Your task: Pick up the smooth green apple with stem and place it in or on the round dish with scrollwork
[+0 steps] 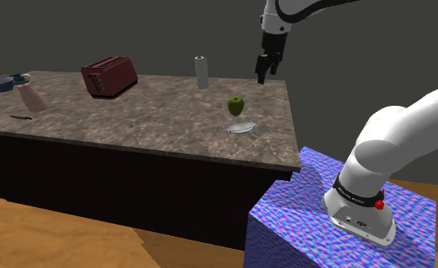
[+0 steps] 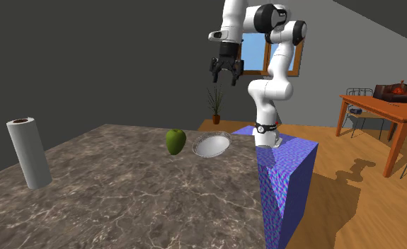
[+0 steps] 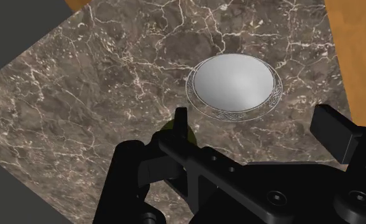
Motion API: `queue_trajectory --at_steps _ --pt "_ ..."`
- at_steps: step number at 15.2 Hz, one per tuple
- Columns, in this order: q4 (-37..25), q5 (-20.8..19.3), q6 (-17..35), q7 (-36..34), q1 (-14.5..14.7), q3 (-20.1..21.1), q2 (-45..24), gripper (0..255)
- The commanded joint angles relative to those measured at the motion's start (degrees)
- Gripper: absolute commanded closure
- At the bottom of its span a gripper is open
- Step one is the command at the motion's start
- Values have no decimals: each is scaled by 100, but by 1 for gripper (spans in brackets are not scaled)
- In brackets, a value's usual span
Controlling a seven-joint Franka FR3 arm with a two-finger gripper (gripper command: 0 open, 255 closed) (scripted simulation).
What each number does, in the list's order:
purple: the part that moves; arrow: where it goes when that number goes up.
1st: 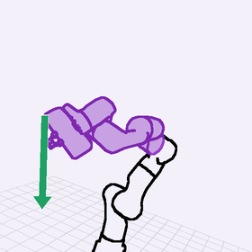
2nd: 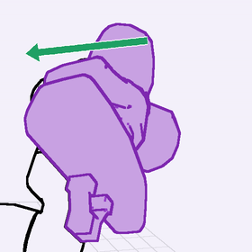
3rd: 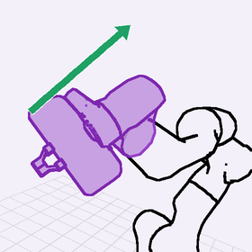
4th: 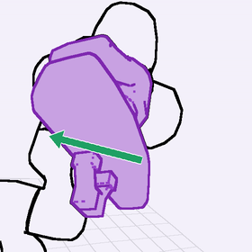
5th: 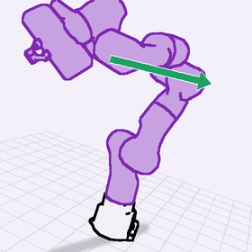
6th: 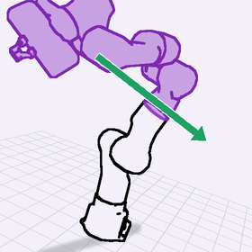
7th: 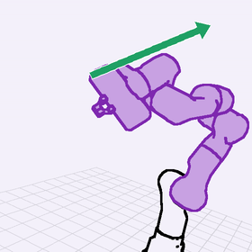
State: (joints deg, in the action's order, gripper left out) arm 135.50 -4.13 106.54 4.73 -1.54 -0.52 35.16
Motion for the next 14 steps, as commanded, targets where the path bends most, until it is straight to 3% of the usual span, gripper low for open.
queue_trajectory --at_steps 1,7,14 --pt "9 -60 428 182 -3 -96 -317 0" --pt "-166 -156 1573 760 -9 -402 -1370 0" --pt "-782 -18 2666 1502 10 -682 -2774 0"
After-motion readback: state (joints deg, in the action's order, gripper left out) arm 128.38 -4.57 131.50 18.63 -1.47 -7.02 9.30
